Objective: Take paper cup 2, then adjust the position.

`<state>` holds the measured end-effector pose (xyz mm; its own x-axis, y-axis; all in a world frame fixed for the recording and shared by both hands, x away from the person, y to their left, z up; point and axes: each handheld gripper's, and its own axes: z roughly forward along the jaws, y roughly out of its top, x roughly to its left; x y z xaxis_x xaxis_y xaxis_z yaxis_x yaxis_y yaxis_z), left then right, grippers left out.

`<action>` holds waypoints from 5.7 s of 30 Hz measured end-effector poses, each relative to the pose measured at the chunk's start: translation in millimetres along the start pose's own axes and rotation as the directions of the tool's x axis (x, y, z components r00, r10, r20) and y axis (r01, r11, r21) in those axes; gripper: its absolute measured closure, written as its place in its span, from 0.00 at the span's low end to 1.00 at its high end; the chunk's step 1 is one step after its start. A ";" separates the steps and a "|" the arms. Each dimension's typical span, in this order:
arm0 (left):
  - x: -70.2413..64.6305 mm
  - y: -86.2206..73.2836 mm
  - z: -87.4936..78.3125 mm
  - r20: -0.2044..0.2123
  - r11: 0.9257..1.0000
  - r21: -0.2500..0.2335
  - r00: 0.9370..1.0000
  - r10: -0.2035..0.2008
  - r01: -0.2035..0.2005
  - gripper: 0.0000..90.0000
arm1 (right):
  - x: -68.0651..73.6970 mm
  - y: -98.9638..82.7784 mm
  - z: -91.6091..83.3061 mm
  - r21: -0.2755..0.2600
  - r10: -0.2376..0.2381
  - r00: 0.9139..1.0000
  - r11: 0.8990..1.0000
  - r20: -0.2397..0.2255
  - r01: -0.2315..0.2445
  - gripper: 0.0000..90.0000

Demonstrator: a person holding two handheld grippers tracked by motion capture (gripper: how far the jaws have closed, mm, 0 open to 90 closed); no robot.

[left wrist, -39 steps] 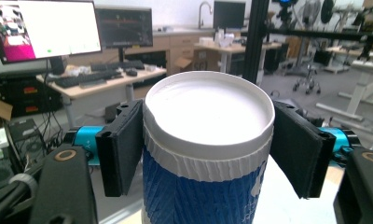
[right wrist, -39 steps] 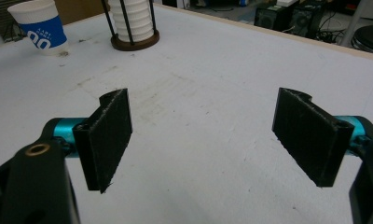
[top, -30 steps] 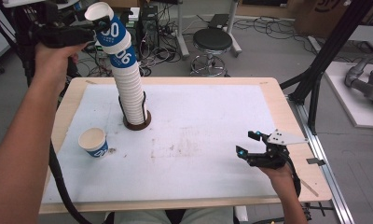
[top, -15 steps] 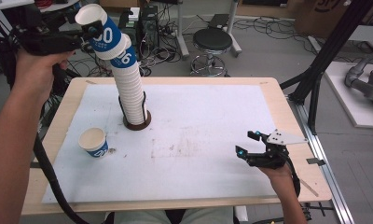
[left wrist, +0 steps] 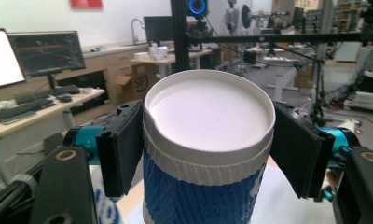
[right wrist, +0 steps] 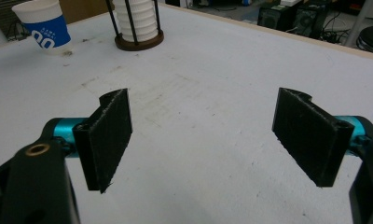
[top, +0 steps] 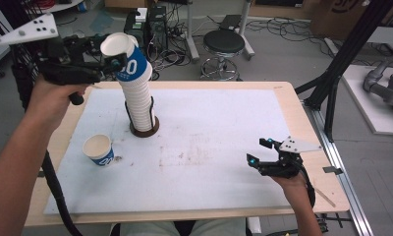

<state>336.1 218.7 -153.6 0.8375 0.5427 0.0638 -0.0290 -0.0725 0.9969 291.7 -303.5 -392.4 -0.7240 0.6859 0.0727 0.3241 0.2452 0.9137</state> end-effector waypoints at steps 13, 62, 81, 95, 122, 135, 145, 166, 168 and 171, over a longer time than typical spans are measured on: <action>-14.3 -36.1 20.2 0.086 0.999 0.045 0.996 -0.015 0.011 0.33 | 0.2 -0.4 -0.1 0.002 0.001 1.000 1.000 0.001 -0.001 0.23; -51.7 -187.5 69.3 0.171 0.981 0.179 0.979 -0.109 0.078 0.33 | 6.6 3.0 19.0 0.018 -0.007 0.994 1.000 -0.112 0.009 0.23; -61.3 -194.5 77.5 0.188 0.980 0.185 0.976 -0.108 0.072 0.33 | 16.4 6.1 22.6 -0.016 -0.059 0.986 0.998 -0.159 0.058 0.23; -82.0 -195.9 93.9 0.213 0.982 0.173 0.971 -0.112 0.075 0.33 | 37.3 14.4 43.0 -0.026 -0.096 0.957 0.995 -0.273 0.093 0.23; -105.9 -193.6 116.7 0.347 0.984 0.164 0.930 -0.118 0.063 0.33 | 61.1 29.8 80.9 -0.035 -0.170 0.901 0.985 -0.400 0.171 0.22; -111.1 -191.7 118.7 0.379 0.988 0.133 0.917 -0.121 0.075 0.34 | 65.4 27.2 84.1 -0.034 -0.178 0.890 0.983 -0.420 0.181 0.20; -110.8 -190.9 117.8 0.384 0.990 0.116 0.915 -0.120 0.081 0.34 | 64.5 28.3 79.1 -0.053 -0.199 0.881 0.979 -0.429 0.196 0.31; -109.1 -194.2 117.5 0.376 0.967 0.249 0.916 -0.142 0.048 0.15 | 60.7 31.4 72.2 0.063 -0.232 0.873 0.956 -0.430 0.285 0.38; -107.1 -191.5 116.2 0.385 0.964 0.264 0.913 -0.132 0.028 0.15 | 59.1 32.5 71.2 0.077 -0.247 0.869 0.948 -0.428 0.308 0.38; -104.6 -187.3 114.6 0.386 0.961 0.275 0.914 -0.125 0.015 0.15 | 56.5 36.8 70.2 0.124 -0.272 0.865 0.928 -0.420 0.352 0.38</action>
<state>316.4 79.7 -352.2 0.9798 0.1816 -0.0841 0.1354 -0.2918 0.9468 305.5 -207.6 -382.7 -0.9709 0.2388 -0.0177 0.1213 0.5543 0.8234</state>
